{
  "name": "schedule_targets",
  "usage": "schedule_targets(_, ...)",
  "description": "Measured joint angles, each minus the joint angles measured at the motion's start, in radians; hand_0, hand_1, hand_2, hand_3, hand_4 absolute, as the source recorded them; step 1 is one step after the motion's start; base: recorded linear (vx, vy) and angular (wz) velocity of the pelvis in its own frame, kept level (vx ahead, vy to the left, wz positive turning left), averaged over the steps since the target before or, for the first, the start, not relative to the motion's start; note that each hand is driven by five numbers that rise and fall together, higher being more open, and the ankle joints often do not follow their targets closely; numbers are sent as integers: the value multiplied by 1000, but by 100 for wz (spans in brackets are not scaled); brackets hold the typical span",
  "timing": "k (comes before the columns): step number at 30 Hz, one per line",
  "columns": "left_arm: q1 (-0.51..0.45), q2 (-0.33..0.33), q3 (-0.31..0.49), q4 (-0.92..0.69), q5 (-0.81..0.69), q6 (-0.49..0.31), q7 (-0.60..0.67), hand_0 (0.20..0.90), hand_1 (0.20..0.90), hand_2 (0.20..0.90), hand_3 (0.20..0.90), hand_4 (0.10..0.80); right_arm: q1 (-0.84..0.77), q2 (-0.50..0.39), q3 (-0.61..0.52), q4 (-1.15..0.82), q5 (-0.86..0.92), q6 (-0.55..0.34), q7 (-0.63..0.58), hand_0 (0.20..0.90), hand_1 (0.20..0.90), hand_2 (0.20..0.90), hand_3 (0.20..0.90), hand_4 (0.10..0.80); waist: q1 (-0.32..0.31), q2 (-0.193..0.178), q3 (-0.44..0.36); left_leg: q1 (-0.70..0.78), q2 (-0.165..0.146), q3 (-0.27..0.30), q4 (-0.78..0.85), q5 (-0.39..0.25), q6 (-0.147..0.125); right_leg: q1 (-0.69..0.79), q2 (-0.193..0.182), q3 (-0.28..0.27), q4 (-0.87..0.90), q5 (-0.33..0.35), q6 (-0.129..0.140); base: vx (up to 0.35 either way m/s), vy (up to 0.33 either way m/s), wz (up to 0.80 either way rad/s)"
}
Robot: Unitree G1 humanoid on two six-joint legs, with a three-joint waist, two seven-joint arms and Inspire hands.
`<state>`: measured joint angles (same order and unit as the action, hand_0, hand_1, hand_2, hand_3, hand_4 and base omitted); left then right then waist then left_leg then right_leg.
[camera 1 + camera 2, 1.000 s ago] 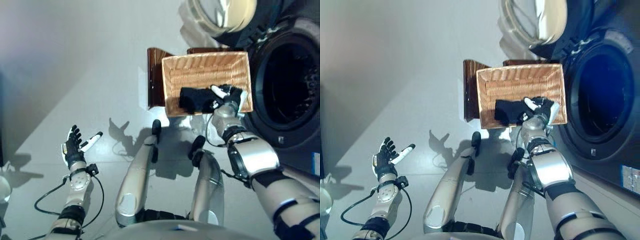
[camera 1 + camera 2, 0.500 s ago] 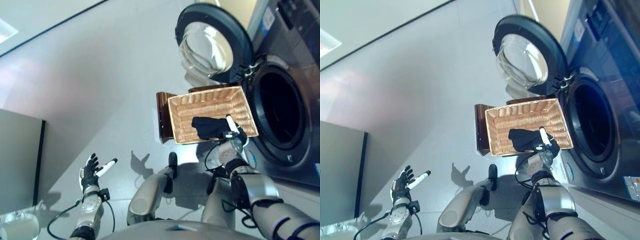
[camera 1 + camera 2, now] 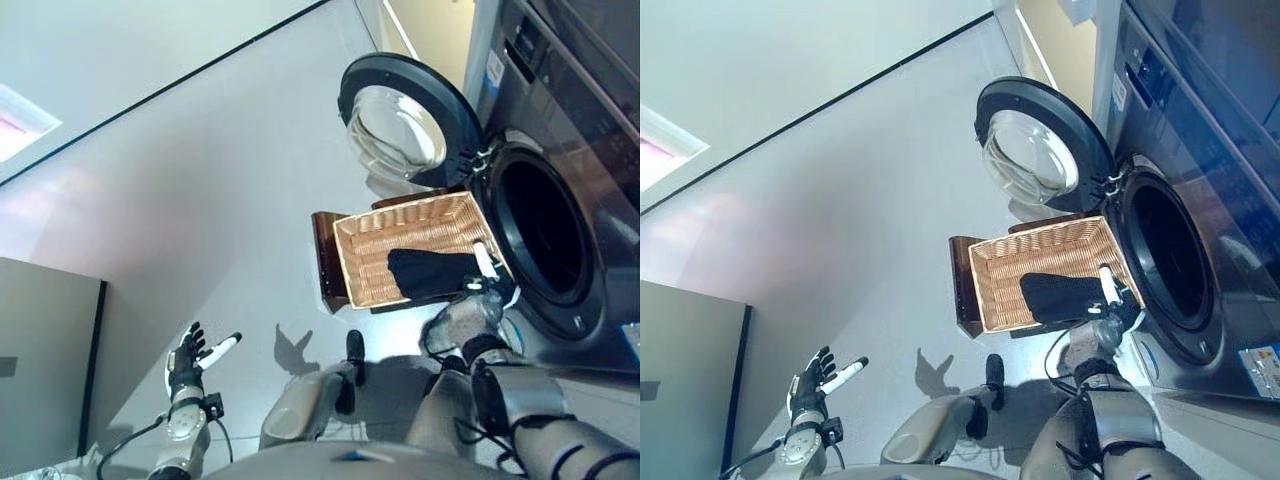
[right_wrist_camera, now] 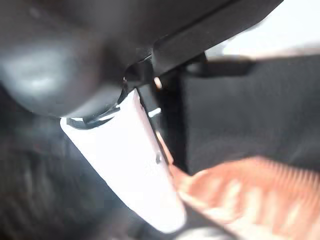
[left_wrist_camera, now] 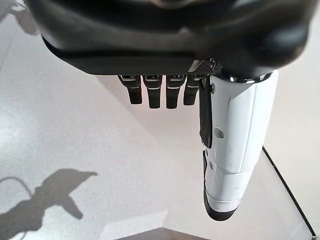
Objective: Pick up the clothes and place them into the washing machine
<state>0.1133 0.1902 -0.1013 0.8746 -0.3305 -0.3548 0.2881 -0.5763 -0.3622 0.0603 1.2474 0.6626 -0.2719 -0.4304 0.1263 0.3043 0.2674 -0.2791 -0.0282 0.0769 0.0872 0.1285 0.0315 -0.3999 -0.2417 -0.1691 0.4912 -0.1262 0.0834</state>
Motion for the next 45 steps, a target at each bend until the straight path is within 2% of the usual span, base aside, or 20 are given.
schedule_targets(1, 0, 0, -1, -2, 0, 0, 1, 900, 900, 900, 900, 800, -11, -13, 41, 3, -61, 19, -14, 900, 900, 900, 900, 800, 0, -3, -1, -7, 1, -1, 1, 0, 0, -6, 1, -1, 3, 1, 1, -98, -57, 0)
schedule_targets(2, -1, 3, 2, -3, 1, -3, 7, 900, 900, 900, 900, 800, -44, -24, 143, 24, -205, 66, -45, 900, 900, 900, 900, 800, 1, -12, -9, -32, 2, 0, 13, -1, 0, -31, 1, 1, 13, -1, -2, -49, -30, 3)
schedule_targets(6, -23, 5, 14, 5, 34, -3, 43, 900, 900, 900, 900, 800, -77, -54, 349, -7, -723, 193, -99, 900, 900, 900, 900, 800, 7, -55, 5, -77, 15, -8, 44, 6, -10, -64, 13, -14, 38, -5, -20, -71, -71, 10)
schedule_targets(9, -35, 6, 13, 11, 74, -4, 53, 900, 900, 900, 900, 800, -96, -59, 431, 51, -953, 236, -116, 900, 900, 900, 900, 800, 24, -71, 15, -96, 18, -30, 57, 8, -20, -75, 12, -34, 58, -19, -33, -91, -81, 13)
schedule_targets(12, -63, 25, 12, 2, 87, -16, 71, 900, 900, 900, 900, 800, -161, -54, 465, 126, -1053, 296, -113, 900, 900, 900, 900, 800, 30, -99, 44, -159, 23, -55, 88, 12, -32, -129, 11, -46, 97, -31, -47, -89, -64, 26)
schedule_targets(13, -74, 33, 11, 0, 87, -20, 82, 900, 900, 900, 900, 800, -175, -52, 477, 145, -1077, 301, -116, 900, 900, 900, 900, 800, 47, -120, 59, -185, 27, -58, 106, 21, -43, -152, 12, -53, 120, -31, -50, -53, -110, 26)
schedule_targets(15, -105, 44, 10, 11, 87, -19, 84, 900, 900, 900, 900, 800, -205, -42, 489, 191, -1105, 318, -113, 900, 900, 900, 900, 800, 63, -146, 92, -218, 32, -90, 130, 14, -49, -170, 12, -66, 144, -49, -72, -8, -85, 30)
schedule_targets(18, -130, 43, 2, 20, 86, -14, 84, 900, 900, 900, 900, 800, -251, -40, 491, 240, -1111, 333, -114, 900, 900, 900, 900, 800, 81, -169, 132, -254, 33, -104, 153, 9, -55, -197, 12, -81, 165, -54, -81, -84, -41, 18)
schedule_targets(23, -164, 45, 0, -6, 86, -1, 90, 900, 900, 900, 900, 800, -306, -53, 498, 280, -1126, 361, -113, 900, 900, 900, 900, 800, 105, -171, 174, -341, 25, -112, 213, 9, -54, -258, -6, -96, 214, -60, -85, -70, -3, 14)
schedule_targets(25, -194, 47, 1, -13, 86, 0, 94, 900, 900, 900, 900, 800, -331, -56, 497, 280, -1126, 362, -113, 900, 900, 900, 900, 800, 109, -166, 214, -348, 18, -117, 224, 9, -53, -266, -20, -95, 230, -66, -85, -62, 23, 18)
schedule_targets(34, -199, 61, 0, -156, 86, 0, 111, 900, 900, 900, 900, 800, -404, -60, 499, 295, -1127, 383, -104, 900, 900, 900, 900, 800, 109, -173, 240, -467, 11, -126, 295, 0, -54, -374, -36, -94, 296, -81, -93, -36, 26, 6)
schedule_targets(41, -204, 63, 0, -179, 85, -1, 116, 900, 900, 900, 900, 800, -459, -78, 526, 301, -1125, 388, -93, 900, 900, 900, 900, 800, 107, -173, 241, -527, 10, -125, 304, -7, -64, -433, -37, -92, 291, -81, -93, -13, 12, -4)
schedule_targets(42, -203, 63, 0, -178, 85, -1, 117, 900, 900, 900, 900, 800, -466, -81, 532, 301, -1125, 388, -93, 900, 900, 900, 900, 800, 108, -173, 241, -537, 11, -125, 302, -12, -71, -441, -36, -92, 290, -80, -93, 4, 26, -7)
schedule_targets(43, -207, 64, 0, -178, 84, -1, 118, 900, 900, 900, 900, 800, -484, -87, 538, 306, -1122, 392, -92, 900, 900, 900, 900, 800, 106, -173, 241, -553, 9, -123, 298, -29, -95, -456, -33, -90, 282, -80, -93, 6, 19, 8)
schedule_targets(44, -213, 64, 0, -179, 84, -2, 119, 900, 900, 900, 900, 800, -497, -93, 539, 306, -1120, 400, -91, 900, 900, 900, 900, 800, 95, -176, 242, -577, -4, -122, 342, -62, -131, -470, -54, -89, 272, -80, -93, 15, 41, 18)
schedule_targets(45, -209, 64, 0, -175, 83, -1, 120, 900, 900, 900, 900, 800, -507, -97, 538, 306, -1120, 401, -91, 900, 900, 900, 900, 800, 81, -181, 246, -610, -33, -118, 494, -79, -106, -483, -84, -94, 287, -79, -93, 8, 33, -7)
